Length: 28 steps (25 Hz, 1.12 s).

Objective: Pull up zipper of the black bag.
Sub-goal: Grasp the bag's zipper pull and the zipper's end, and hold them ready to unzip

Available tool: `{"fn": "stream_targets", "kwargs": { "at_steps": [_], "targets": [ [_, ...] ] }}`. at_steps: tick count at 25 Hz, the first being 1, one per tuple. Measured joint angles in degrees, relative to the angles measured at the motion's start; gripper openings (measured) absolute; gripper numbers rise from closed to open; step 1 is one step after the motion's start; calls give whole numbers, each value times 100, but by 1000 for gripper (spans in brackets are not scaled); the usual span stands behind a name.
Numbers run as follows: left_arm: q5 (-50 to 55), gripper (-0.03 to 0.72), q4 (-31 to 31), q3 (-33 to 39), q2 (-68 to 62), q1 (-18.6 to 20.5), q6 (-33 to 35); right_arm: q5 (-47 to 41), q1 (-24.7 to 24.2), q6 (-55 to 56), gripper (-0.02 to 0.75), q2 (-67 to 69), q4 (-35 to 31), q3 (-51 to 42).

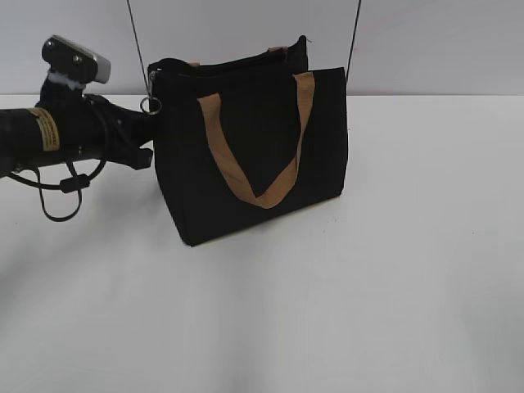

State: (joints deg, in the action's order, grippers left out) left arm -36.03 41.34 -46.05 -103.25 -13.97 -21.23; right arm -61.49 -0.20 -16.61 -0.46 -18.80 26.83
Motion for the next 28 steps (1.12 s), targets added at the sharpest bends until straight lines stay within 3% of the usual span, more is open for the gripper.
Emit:
{"fn": "stream_targets", "kwargs": {
  "at_steps": [8,13,20,28],
  "targets": [
    [842,24,942,0,1347,-10,-839,27,0,-415,368,696,-106,423],
    [896,24,1724,0,2076,-23,-1667,70,0,-1054,368,1297,-589,664],
    [874,24,2652,0,2355,-29,-2703,446,0,-2214,368,1949,-1922,684],
    [671,24,2772,4,2359,-29,-2877,988,0,-3508,368,2984,-3394,684]
  ]
}}
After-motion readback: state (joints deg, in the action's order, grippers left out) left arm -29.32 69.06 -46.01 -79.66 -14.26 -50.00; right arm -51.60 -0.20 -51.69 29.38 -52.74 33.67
